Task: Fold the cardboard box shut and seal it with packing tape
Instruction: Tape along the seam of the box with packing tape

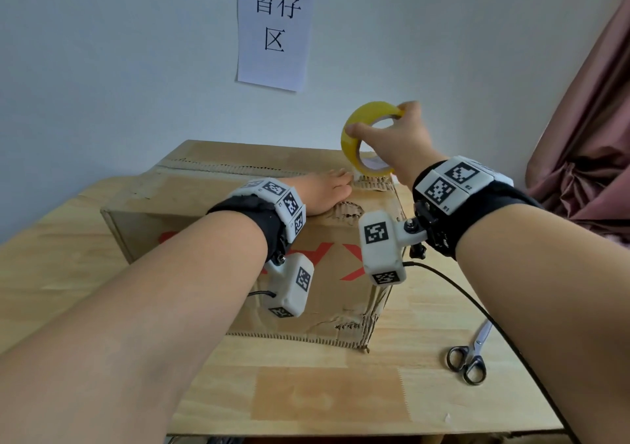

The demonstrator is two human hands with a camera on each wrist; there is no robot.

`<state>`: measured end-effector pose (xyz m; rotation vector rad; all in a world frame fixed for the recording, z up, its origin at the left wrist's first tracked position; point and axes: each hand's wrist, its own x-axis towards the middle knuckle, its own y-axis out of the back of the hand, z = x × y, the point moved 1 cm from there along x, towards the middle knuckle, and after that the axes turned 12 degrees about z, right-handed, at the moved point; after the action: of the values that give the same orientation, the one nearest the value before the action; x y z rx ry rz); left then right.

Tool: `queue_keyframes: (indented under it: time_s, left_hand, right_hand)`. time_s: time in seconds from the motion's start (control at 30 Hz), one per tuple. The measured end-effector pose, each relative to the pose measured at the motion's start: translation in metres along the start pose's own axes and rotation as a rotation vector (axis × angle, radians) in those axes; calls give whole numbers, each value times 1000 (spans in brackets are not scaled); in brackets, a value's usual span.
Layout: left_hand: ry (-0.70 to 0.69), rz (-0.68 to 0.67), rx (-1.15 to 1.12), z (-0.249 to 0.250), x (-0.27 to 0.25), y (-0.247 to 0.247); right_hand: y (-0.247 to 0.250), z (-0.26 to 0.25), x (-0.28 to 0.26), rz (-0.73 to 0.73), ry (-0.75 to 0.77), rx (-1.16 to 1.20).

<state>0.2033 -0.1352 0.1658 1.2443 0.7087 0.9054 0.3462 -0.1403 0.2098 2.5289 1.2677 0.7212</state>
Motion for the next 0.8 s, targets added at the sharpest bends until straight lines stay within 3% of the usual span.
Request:
queue_keyframes:
  time_s: [0.1, 0.2, 0.43, 0.63, 0.8]
  left_hand:
    - [3, 3, 10, -3, -1, 0]
    - [7, 2, 21, 1, 0, -1]
    - [82, 52, -82, 10, 3, -3]
    - [110, 47, 41, 18, 12, -8]
    - [137, 46, 175, 27, 18, -7]
  right_hand:
    - [24, -3, 12, 70, 106, -172]
    - [47, 19, 20, 115, 22, -308]
    - [39, 35, 9, 150, -136, -90]
    - [31, 47, 1, 126, -378, 133]
    - [29, 50, 0, 131, -392, 136]
